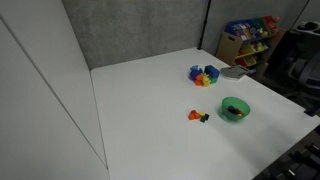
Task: Pick up the green and blue block from the table and put them in the green bowl
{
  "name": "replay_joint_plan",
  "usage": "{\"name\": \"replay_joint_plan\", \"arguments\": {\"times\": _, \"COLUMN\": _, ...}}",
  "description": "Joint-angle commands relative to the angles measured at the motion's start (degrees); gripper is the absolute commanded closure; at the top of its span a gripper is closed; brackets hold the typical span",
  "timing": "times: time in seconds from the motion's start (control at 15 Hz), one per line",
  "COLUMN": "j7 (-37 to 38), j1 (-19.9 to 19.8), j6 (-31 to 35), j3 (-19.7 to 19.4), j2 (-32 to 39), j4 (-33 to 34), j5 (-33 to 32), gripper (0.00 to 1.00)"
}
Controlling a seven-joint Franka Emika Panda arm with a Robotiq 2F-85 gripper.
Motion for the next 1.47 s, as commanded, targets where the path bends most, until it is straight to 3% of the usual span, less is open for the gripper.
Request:
{"name": "replay_joint_plan", "arguments": {"times": 0.0, "j7": 0.07, "j1": 0.11, "j6": -0.18, "j3": -0.03, "j2": 0.00, "j4": 0.14, "j5": -0.02, "gripper": 0.00}}
{"name": "replay_joint_plan", "arguments": {"times": 0.67, "j7": 3.15, "j1": 2.92, "j6": 0.41, "j3": 2.47, "j2": 5.72, "j4": 2.00, "j5": 2.06, "gripper": 0.00}}
{"name": "replay_joint_plan", "arguments": {"times": 1.4, "j7": 9.75, "j1": 7.41, "j6": 7.16, "j3": 7.83, "j2": 23.63, "j4": 7.91, "j5": 9.47, "gripper": 0.00}}
